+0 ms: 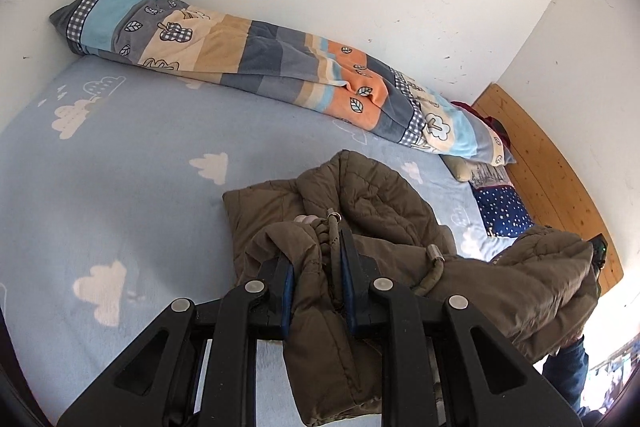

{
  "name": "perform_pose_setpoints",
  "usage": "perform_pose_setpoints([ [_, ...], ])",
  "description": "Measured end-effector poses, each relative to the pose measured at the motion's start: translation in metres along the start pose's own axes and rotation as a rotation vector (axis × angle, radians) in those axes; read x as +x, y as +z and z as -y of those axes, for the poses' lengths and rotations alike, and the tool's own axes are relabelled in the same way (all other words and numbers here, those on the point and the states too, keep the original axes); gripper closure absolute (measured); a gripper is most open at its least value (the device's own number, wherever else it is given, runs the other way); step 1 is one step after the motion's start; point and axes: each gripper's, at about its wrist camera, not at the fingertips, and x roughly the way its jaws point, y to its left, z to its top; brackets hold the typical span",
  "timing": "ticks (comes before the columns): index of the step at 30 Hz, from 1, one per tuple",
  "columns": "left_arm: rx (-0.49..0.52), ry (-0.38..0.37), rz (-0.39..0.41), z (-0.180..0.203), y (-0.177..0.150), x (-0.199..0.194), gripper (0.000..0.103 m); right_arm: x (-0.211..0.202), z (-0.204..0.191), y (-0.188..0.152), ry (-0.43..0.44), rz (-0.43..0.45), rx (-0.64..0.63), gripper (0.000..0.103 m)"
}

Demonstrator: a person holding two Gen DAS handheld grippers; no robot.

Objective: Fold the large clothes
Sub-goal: 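Lower the held hem onto the jacket and open both tools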

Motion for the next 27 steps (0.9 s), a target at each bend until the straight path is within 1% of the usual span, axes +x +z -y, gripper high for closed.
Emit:
perform_pose_setpoints([
  [4,-0.021,0.005,-0.008,-0.008,0.015,0.018,0.084,0.022,0.003,0.013,-0.025,-0.020,-0.027,0.087],
  [8,-0.067,0.002,-0.026,-0.023,0.030,0.042,0.084,0.051,0.010,0.025,-0.056,-0.048,-0.046,0.087],
  [15,-0.122,0.045,-0.062,-0.047,0.051,0.094,0.084,0.108,0.028,0.043,-0.129,-0.091,-0.064,0.087],
  [20,-0.163,0.064,-0.087,-0.062,0.058,0.133,0.084,0.149,0.050,0.055,-0.172,-0.136,-0.044,0.087],
  [27,-0.215,0.082,-0.129,-0.081,0.057,0.179,0.083,0.204,0.082,0.051,-0.242,-0.199,-0.010,0.087],
])
